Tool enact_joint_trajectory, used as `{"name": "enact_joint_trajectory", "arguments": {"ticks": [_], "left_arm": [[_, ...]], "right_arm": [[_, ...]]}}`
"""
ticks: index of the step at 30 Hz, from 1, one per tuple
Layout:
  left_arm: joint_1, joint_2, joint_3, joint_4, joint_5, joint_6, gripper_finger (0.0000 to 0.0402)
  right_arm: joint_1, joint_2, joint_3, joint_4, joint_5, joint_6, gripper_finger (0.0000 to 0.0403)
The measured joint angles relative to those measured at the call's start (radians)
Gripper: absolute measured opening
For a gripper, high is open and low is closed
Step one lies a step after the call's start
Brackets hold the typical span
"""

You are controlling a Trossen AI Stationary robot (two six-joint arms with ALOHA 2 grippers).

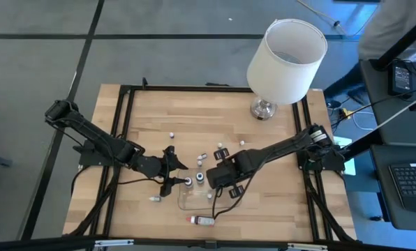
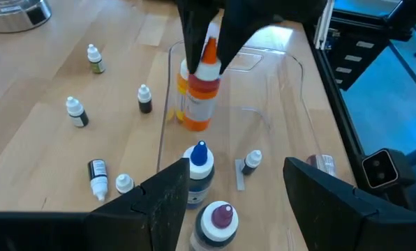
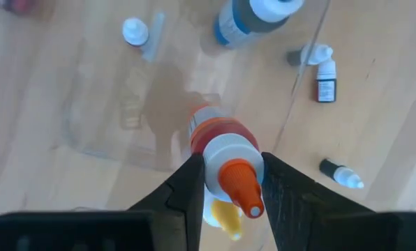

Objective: Pick & Place food coloring
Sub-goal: Put the big orange food coloring bottle into the container

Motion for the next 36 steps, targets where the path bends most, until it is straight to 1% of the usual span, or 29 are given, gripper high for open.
{"name": "enact_joint_trajectory", "arguments": {"ticks": [3, 9, 18, 36], "left_arm": [[0.000, 0.000, 0.000, -0.004, 0.000, 0.000, 0.0228], [0.000, 0.000, 0.000, -0.011, 0.001, 0.000, 0.0228], [0.000, 0.000, 0.000, -0.026, 0.001, 0.000, 0.0228], [0.000, 0.000, -0.001, -0.027, 0.001, -0.005, 0.0228]], "right_arm": [[0.000, 0.016, 0.005, -0.018, 0.042, 0.000, 0.0122], [0.000, 0.017, -0.011, -0.022, 0.041, 0.005, 0.0123], [0.000, 0.016, -0.011, -0.018, 0.040, 0.000, 0.0143], [0.000, 0.033, -0.013, -0.004, 0.032, -0.002, 0.0147]]}}
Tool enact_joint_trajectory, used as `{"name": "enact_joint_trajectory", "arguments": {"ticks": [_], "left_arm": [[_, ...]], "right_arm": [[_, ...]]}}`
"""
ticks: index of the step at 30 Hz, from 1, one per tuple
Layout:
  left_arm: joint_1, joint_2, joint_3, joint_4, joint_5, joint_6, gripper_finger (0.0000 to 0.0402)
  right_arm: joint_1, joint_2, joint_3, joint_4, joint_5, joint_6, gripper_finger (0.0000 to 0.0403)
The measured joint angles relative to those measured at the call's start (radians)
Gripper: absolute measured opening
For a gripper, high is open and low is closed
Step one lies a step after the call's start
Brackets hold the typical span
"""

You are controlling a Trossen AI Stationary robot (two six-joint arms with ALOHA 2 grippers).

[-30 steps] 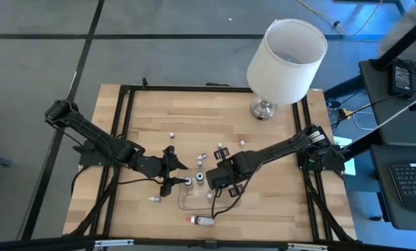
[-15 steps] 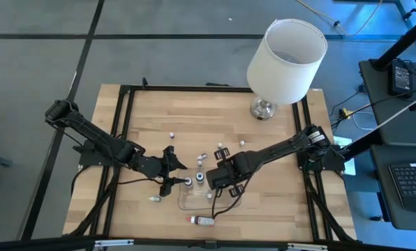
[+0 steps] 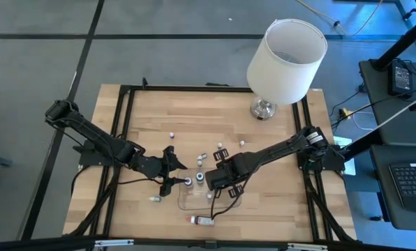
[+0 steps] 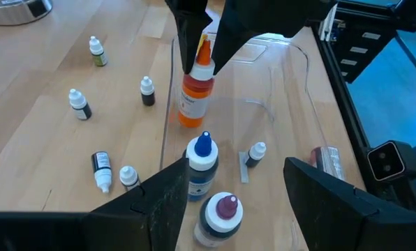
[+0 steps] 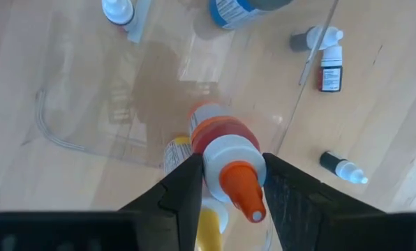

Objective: Pick & Place food coloring
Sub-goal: Put the big orange food coloring bottle into the container

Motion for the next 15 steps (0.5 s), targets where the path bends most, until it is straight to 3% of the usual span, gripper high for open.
{"name": "enact_joint_trajectory", "arguments": {"ticks": [15], "left_arm": [[0.000, 0.000, 0.000, -0.004, 0.001, -0.004, 0.0226]], "right_arm": [[0.000, -0.001, 0.000, 0.017, 0.000, 0.007, 0.0148]]}}
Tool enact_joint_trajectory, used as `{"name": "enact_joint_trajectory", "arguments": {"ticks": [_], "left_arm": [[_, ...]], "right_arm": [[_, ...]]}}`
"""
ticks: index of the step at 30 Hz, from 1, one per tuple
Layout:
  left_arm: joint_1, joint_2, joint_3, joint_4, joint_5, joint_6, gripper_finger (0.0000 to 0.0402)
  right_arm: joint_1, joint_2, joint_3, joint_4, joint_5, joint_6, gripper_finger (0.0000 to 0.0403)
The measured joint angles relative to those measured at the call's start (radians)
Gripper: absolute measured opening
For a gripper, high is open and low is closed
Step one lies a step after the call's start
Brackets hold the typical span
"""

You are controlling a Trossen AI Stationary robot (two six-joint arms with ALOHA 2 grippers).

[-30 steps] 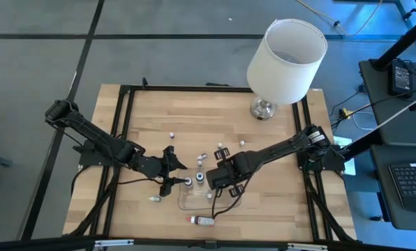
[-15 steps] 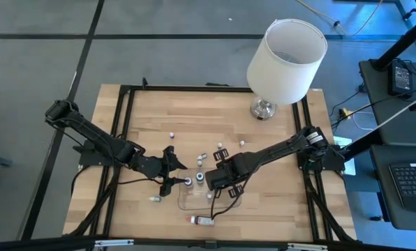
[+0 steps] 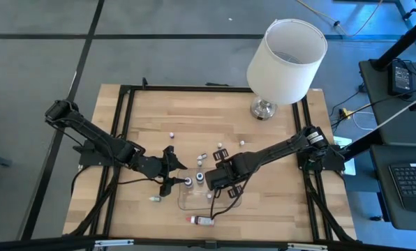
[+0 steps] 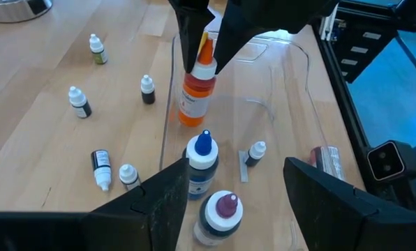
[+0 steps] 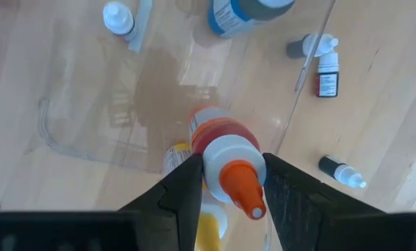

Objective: Pick & Place food coloring
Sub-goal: Put the big orange food coloring bottle into the container

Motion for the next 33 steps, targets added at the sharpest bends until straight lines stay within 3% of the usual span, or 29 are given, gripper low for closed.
{"name": "enact_joint_trajectory", "arguments": {"ticks": [33], "left_arm": [[0.000, 0.000, 0.000, -0.019, 0.000, -0.029, 0.0227]], "right_arm": [[0.000, 0.000, -0.051, 0.040, -0.035, 0.024, 0.0148]]}}
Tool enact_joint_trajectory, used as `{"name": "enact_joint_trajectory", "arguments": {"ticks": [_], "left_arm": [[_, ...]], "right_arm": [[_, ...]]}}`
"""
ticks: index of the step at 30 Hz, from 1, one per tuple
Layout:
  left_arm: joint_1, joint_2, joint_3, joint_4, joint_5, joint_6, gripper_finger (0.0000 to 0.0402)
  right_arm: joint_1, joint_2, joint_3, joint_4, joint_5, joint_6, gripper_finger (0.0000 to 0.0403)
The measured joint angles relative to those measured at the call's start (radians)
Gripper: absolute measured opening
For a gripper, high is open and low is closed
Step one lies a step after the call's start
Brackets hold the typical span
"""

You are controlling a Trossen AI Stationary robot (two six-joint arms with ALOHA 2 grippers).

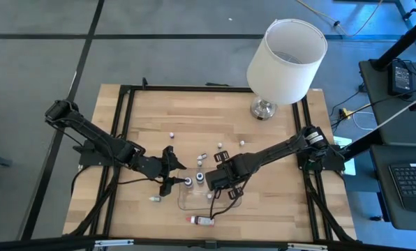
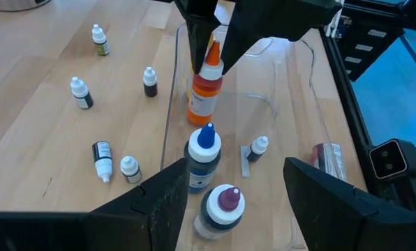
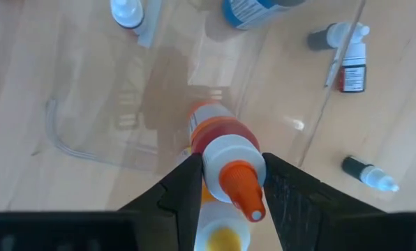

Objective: Pick & Place food coloring
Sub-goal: Put the big orange food coloring bottle into the container

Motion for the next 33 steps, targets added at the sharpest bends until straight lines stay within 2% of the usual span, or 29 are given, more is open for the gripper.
{"name": "enact_joint_trajectory", "arguments": {"ticks": [33], "left_arm": [[0.000, 0.000, 0.000, 0.000, 0.000, 0.001, 0.0228]], "right_arm": [[-0.001, 0.000, 0.000, 0.010, 0.018, -0.027, 0.0148]]}}
